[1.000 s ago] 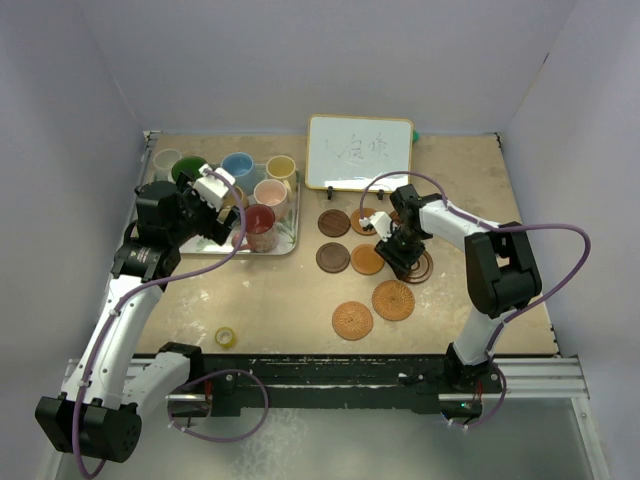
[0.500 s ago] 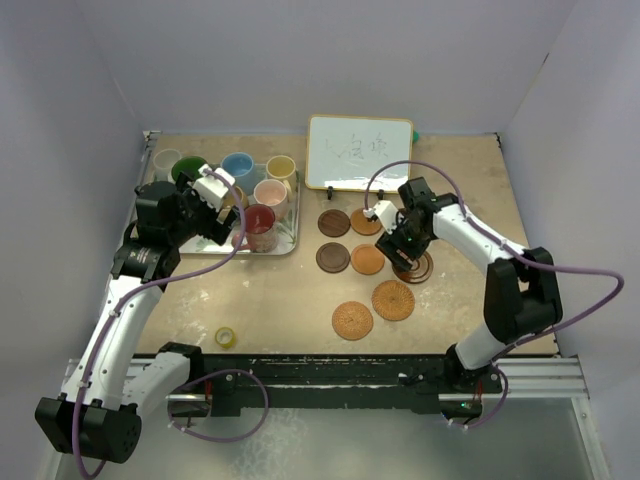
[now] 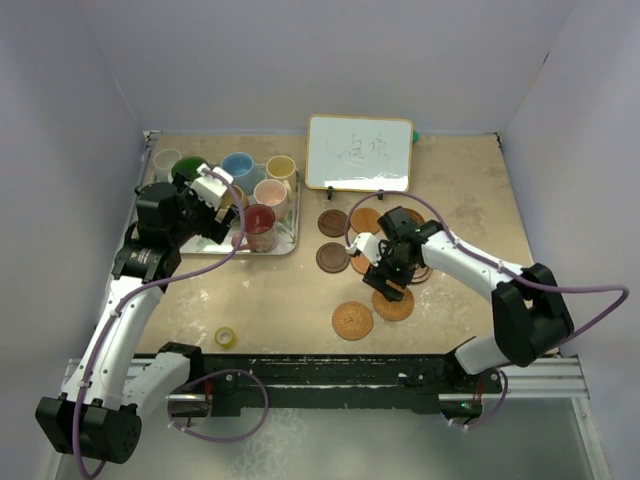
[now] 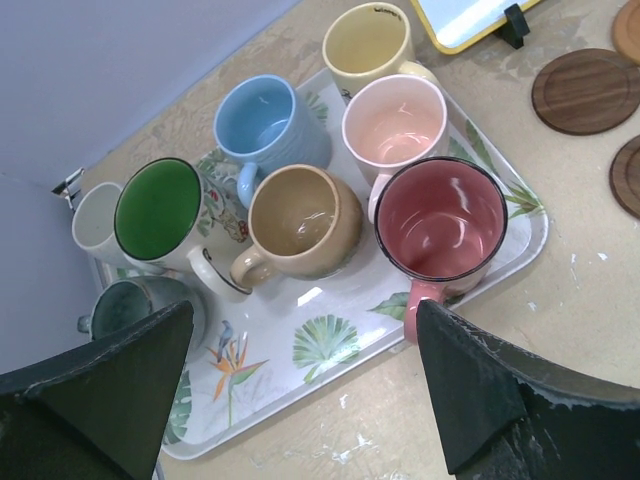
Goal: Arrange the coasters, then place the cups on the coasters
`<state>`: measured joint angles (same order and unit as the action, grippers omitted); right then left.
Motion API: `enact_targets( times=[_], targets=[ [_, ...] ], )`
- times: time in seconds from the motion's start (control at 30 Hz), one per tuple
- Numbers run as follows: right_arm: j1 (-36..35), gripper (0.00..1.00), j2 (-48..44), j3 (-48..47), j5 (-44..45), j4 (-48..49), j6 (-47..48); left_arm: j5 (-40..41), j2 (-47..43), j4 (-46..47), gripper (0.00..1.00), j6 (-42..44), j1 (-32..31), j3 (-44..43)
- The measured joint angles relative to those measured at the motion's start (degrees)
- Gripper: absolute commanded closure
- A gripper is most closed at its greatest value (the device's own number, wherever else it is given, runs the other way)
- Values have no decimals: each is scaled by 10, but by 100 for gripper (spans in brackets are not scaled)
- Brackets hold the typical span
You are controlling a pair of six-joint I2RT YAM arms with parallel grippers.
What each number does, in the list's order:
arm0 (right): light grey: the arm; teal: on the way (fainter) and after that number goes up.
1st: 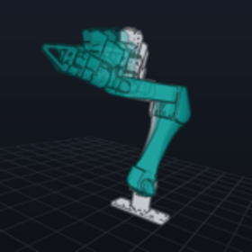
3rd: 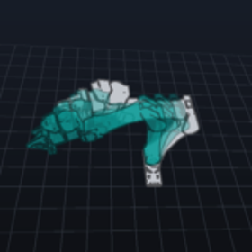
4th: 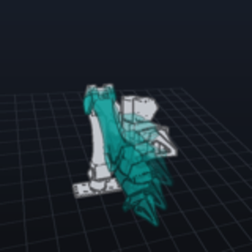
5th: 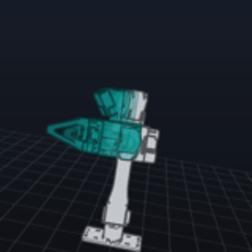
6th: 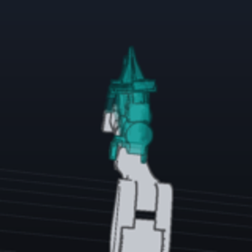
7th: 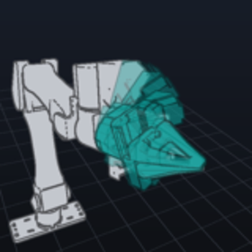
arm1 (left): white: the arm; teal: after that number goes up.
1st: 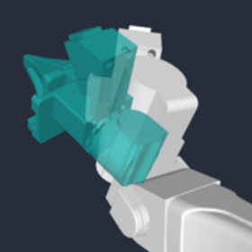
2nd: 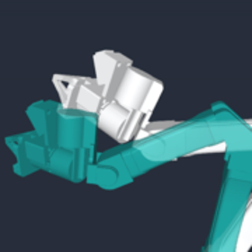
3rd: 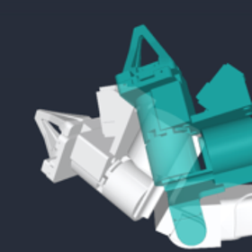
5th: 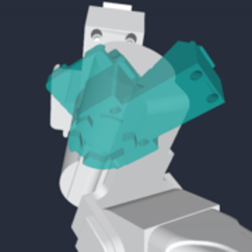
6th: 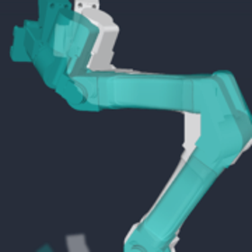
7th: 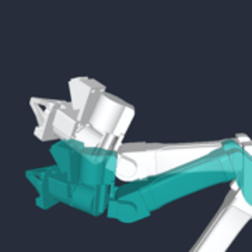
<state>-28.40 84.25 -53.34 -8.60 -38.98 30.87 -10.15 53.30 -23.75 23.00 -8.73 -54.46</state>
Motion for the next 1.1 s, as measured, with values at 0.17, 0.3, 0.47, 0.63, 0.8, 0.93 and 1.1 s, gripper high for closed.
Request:
enact_targets(
  times=[0.17, 0.3, 0.47, 0.63, 0.8, 0.93, 1.1],
  targets=[
    [-43, 31, 9, 12, 9, 17, 3, 21, 1, 4, 10, 0, 0, 0],
    [-61, 37, 30, 25, 25, 35, 10, 25, 2, 4, 11, -1, 0, 0],
    [-62, 42, 32, 45, 40, 39, 31, 25, 2, 5, 11, -1, 0, 1],
    [-63, 44, 23, 55, 44, 27, 59, 24, 16, 10, 11, -1, 0, 1],
    [-63, 46, -8, 85, 66, 14, 82, 19, 39, 10, 11, -1, 0, 1],
    [-54, 45, -23, 103, 84, -12, 103, 19, 35, 12, 11, -1, 0, 4],
    [-21, 45, -29, 110, 94, -26, 135, 21, 30, 16, 11, 0, 0, 10]
  ],
)
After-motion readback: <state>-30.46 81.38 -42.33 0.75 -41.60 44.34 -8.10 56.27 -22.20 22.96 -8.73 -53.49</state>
